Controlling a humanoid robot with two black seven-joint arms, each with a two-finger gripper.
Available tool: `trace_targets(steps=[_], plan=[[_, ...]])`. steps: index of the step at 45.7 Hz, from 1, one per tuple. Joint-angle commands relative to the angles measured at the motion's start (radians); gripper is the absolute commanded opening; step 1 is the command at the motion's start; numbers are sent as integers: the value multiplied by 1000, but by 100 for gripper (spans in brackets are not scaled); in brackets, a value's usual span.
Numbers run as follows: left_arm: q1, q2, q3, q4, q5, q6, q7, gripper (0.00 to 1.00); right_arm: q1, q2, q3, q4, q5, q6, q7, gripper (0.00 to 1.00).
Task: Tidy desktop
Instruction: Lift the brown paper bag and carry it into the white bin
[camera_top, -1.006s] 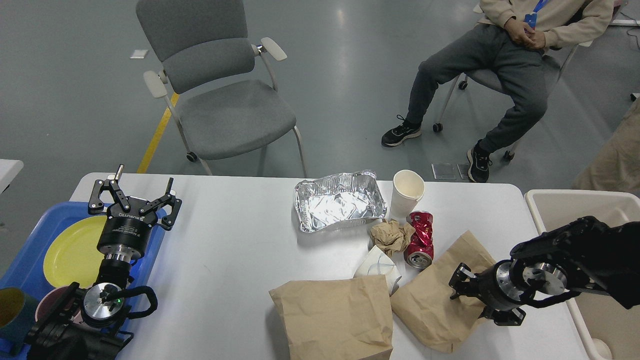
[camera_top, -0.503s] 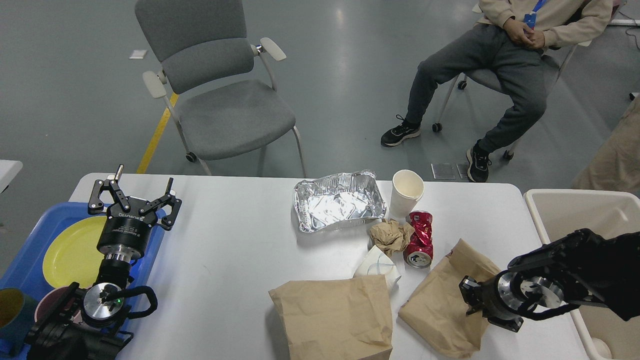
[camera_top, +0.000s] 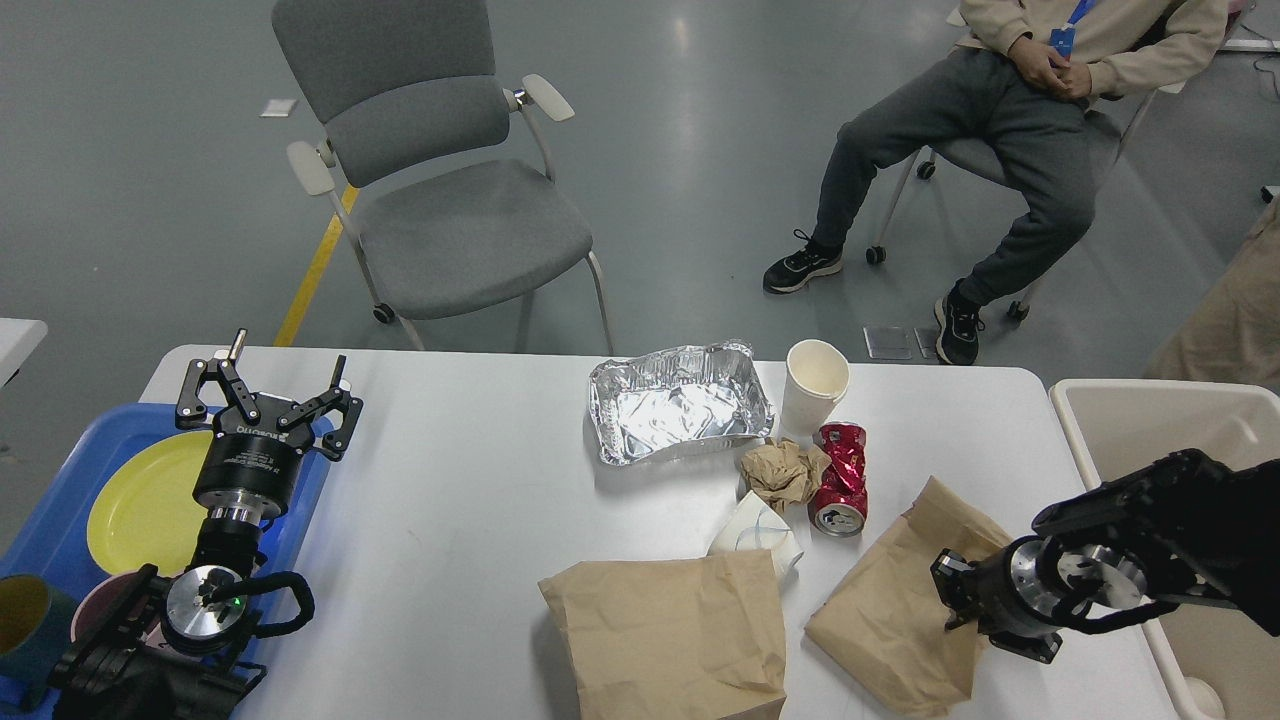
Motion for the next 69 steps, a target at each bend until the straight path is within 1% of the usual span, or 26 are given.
trace_targets(steps=[1,6,7,8,13,15,21,26,28,32,43,46,50,55,60,69], plan=[[0,-1,0,0,1,0,1,96,103,-58,-63,41,-1,83,-2,0],[0,0,0,-2,-1,0,1,96,220,-130,-112,78,-4,165,-2,0],[0,0,0,0,1,0,1,96,243,-141,-124,81,-6,188,0,0],[0,-1,1,0,1,0,1,96,295,-157,-156,84,-9,243,0,0],[0,0,0,0,-1,0,1,96,436,-184,-250,101,-12,368,6,0],[0,-1,1,-2,1,0,1,96,500,-185,-291,125,-15,402,7,0],[0,0,0,0,1,0,1,96,736,-177,-435,233,-30,437,7,0],[0,-1,1,0,-1,0,1,96,914,-148,-500,343,-66,487,1,0],[0,0,0,0,-1,0,1,96,968,-127,-517,385,-72,506,1,0],[0,0,1,0,-1,0,1,96,1024,-99,-541,445,-72,509,1,0],[0,0,0,0,-1,0,1,96,1024,-145,-553,434,-76,488,1,0],[0,-1,1,0,-1,0,1,96,1016,-162,-576,409,-76,466,1,0],[0,-1,0,0,-1,0,1,96,973,-219,-600,348,-76,428,1,0],[0,-1,0,0,-1,0,1,96,852,-328,-586,207,-87,390,0,0],[0,-1,1,0,-1,0,1,96,708,-365,-560,38,-92,354,1,0],[0,-1,1,0,-1,0,-1,96,323,-418,-334,-236,-92,226,7,0]])
